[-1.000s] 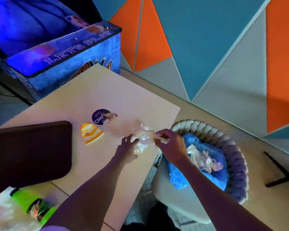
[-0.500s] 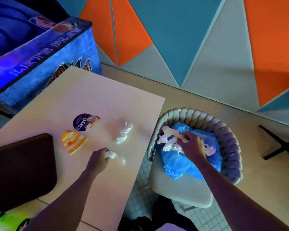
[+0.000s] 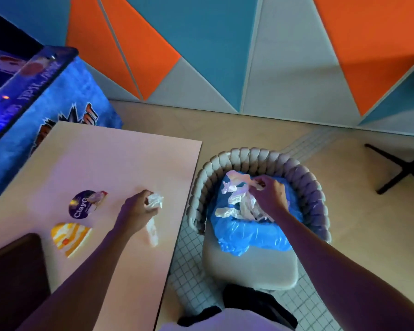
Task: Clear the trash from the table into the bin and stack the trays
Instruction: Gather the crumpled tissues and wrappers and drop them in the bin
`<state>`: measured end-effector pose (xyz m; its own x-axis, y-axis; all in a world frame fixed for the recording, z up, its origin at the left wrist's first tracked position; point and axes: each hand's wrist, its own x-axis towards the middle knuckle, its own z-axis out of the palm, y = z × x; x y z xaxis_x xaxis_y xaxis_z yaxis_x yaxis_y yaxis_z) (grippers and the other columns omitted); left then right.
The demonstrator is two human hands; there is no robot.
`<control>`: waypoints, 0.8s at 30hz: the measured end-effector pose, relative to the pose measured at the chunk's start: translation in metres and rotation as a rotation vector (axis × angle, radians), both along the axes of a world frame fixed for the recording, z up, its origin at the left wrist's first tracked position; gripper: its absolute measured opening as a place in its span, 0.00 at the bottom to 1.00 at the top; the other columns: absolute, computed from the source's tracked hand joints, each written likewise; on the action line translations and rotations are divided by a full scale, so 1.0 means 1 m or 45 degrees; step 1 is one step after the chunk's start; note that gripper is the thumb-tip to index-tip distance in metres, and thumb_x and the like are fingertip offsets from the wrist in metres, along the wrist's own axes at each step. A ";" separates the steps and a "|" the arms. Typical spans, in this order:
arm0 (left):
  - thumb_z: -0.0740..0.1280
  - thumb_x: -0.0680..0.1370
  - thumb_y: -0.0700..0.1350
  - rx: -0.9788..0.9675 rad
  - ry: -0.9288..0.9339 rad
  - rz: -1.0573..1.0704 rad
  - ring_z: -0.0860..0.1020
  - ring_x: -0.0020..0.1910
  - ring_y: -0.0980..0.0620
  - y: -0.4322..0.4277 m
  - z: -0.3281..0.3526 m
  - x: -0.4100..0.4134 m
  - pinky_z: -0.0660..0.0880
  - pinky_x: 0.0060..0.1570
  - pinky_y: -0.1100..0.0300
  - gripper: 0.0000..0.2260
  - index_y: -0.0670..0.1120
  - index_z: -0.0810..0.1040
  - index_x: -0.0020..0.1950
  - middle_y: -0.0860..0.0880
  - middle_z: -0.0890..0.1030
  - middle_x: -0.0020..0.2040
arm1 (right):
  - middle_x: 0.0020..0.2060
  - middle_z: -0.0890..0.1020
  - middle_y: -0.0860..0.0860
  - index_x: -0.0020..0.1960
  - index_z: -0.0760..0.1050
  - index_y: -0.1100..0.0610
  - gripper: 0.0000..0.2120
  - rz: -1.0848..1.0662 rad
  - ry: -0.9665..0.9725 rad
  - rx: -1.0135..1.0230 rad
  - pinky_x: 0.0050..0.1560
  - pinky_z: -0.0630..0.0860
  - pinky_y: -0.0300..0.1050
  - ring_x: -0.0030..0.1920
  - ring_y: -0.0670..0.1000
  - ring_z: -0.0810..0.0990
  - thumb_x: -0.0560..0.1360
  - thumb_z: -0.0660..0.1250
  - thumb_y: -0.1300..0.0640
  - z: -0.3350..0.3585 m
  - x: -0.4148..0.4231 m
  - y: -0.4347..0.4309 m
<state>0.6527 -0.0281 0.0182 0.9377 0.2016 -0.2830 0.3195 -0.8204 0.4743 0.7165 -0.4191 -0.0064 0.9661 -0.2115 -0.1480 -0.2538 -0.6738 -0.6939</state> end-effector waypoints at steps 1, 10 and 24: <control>0.78 0.71 0.50 -0.019 -0.018 -0.043 0.83 0.46 0.48 -0.018 0.004 0.014 0.80 0.48 0.54 0.19 0.53 0.80 0.60 0.52 0.84 0.47 | 0.49 0.87 0.50 0.55 0.84 0.52 0.12 -0.009 0.008 0.006 0.50 0.76 0.45 0.51 0.54 0.84 0.71 0.76 0.54 0.001 0.005 -0.012; 0.73 0.72 0.54 -0.103 -0.101 -0.265 0.83 0.40 0.49 -0.155 0.045 0.108 0.81 0.44 0.50 0.11 0.47 0.78 0.45 0.51 0.83 0.39 | 0.42 0.86 0.51 0.51 0.84 0.54 0.10 -0.052 0.013 0.011 0.42 0.69 0.40 0.45 0.53 0.83 0.70 0.73 0.56 0.007 0.030 -0.068; 0.74 0.74 0.51 -0.513 0.085 -0.200 0.87 0.39 0.42 -0.279 0.014 0.147 0.85 0.44 0.41 0.14 0.41 0.80 0.49 0.45 0.85 0.43 | 0.40 0.86 0.51 0.47 0.84 0.55 0.09 -0.173 0.081 0.051 0.43 0.77 0.45 0.44 0.55 0.83 0.68 0.72 0.56 -0.010 0.033 -0.119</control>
<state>0.7995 -0.3075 0.0326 0.9251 -0.0806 -0.3710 0.2467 -0.6153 0.7487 0.7491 -0.5377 -0.0166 0.9174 -0.3322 -0.2189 -0.3850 -0.6026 -0.6990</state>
